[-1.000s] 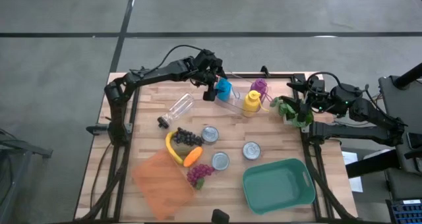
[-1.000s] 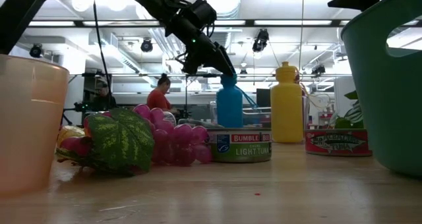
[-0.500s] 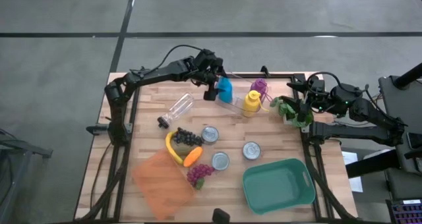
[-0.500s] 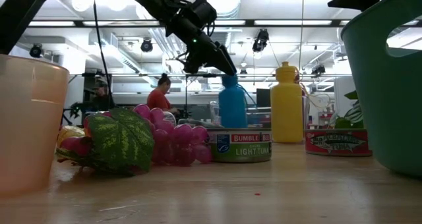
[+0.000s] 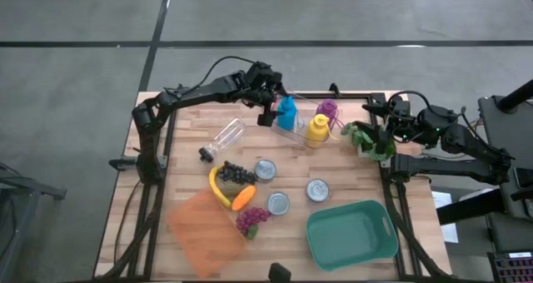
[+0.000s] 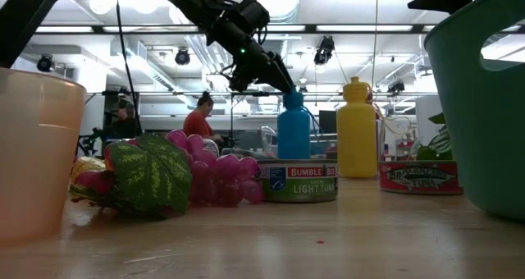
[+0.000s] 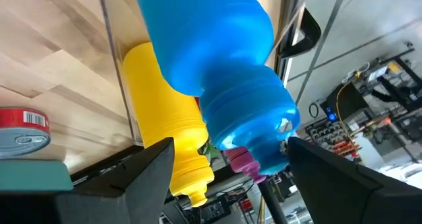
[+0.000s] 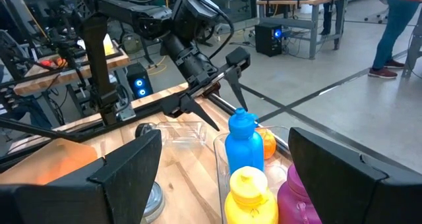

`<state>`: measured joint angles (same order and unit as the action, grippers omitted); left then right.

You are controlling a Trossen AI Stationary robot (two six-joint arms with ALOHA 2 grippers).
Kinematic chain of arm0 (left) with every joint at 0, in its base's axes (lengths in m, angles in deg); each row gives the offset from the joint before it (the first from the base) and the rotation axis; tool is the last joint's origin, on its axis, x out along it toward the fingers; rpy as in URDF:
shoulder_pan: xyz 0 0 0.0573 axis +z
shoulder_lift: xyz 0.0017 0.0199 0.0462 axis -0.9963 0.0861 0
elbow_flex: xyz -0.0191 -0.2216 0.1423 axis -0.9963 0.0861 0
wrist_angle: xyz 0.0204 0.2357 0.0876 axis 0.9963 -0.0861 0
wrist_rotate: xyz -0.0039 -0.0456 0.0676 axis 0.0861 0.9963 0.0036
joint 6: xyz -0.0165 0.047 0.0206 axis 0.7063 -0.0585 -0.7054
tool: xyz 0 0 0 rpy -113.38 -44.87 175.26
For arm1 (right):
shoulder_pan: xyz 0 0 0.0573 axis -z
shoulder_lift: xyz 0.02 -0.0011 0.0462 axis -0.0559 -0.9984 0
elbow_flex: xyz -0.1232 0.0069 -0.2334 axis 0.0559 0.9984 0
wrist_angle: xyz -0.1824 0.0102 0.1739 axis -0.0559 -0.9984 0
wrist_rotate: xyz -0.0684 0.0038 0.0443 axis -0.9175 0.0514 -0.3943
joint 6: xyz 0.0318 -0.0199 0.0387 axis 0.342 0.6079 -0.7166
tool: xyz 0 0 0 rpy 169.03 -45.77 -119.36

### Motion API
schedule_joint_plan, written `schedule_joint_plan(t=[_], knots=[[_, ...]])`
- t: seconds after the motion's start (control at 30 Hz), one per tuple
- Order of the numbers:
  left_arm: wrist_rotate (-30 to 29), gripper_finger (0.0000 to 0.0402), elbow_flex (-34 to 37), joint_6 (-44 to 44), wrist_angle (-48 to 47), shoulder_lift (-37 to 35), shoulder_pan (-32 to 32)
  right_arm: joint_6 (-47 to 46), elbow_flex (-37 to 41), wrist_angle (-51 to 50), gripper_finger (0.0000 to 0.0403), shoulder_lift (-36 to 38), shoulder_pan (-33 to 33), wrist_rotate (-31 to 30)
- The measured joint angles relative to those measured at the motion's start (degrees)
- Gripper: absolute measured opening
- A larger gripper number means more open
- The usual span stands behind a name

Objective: Pick & Place Food Item
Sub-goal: Put the transparent water bottle into the transparent bin

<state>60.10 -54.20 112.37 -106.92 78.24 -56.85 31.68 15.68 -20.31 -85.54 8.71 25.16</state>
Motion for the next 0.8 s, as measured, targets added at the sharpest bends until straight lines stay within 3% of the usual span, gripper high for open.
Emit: schedule_joint_plan(t=[0.5, 0.67, 0.8], knots=[[-0.9, 0.0299, -6.6, -7.5, -9.3, -1.9, 1.3, 0.0, 0.0, 0.0, 0.0329, 0.0, 0.0, 0.0], [-5.4, 0.0299, -10.4, -14.3, -17.5, -3.8, 2.2, 0.0, 0.0, 0.0, 0.0329, 0.0, 0.0, 0.1], [-11.8, 0.0299, -14.3, -26.6, -23.3, -5.8, 3.3, 0.0, 0.0, 0.0, 0.0329, 0.0, 0.0, 0.1]])
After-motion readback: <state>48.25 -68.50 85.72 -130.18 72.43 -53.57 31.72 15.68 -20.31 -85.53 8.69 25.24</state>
